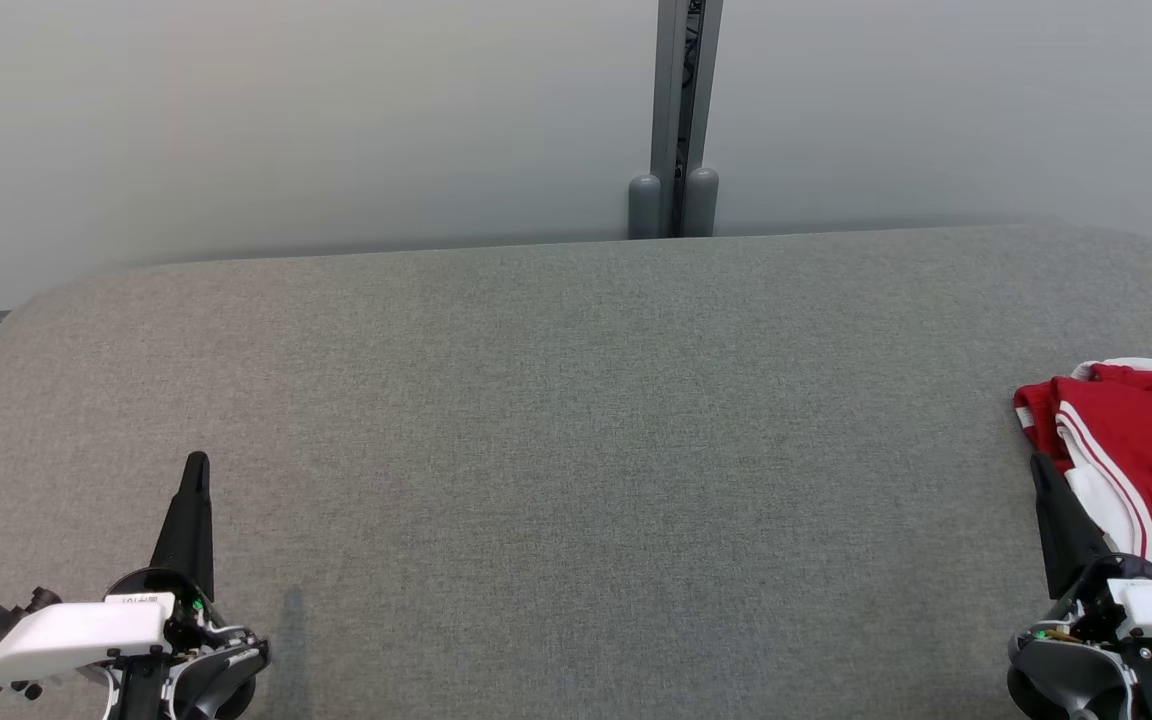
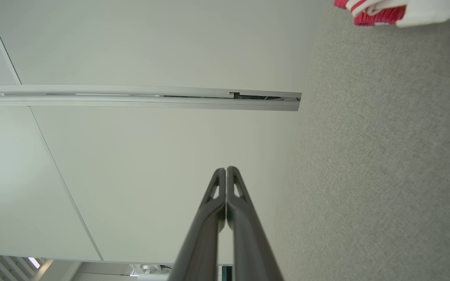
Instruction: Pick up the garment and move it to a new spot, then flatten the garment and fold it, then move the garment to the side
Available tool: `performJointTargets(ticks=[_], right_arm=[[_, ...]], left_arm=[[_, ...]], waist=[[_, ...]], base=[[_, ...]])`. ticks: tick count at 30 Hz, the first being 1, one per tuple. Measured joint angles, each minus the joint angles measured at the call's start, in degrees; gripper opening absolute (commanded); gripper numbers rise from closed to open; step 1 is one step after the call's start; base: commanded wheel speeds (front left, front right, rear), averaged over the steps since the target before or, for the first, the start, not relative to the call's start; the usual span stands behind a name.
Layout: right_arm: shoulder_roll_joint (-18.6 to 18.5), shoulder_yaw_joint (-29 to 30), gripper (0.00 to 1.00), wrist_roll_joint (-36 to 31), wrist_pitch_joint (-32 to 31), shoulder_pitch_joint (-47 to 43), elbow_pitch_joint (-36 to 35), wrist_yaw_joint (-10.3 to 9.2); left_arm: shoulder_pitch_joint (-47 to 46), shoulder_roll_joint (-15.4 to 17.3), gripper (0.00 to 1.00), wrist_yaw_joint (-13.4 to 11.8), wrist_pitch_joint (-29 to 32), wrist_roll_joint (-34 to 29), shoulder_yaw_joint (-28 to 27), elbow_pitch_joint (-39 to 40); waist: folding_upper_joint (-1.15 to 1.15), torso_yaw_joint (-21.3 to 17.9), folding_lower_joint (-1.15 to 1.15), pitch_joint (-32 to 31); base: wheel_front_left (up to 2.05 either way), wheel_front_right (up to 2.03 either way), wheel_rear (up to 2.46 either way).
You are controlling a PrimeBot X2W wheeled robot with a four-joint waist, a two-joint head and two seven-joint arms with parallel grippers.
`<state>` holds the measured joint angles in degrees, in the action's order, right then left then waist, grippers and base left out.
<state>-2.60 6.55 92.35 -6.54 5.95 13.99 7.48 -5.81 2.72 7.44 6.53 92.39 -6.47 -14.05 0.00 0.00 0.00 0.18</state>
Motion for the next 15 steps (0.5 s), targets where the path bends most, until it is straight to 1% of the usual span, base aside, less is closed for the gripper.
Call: performJointTargets(ticks=[15], right_arm=[[0.0, 0.0, 0.0, 0.0, 0.0, 0.0, 0.0, 0.0]], left_arm=[[0.0, 0.0, 0.0, 0.0, 0.0, 0.0, 0.0, 0.0]], waist=[[0.0, 0.0, 0.0, 0.0]], base=[[0.0, 0.0, 0.0]])
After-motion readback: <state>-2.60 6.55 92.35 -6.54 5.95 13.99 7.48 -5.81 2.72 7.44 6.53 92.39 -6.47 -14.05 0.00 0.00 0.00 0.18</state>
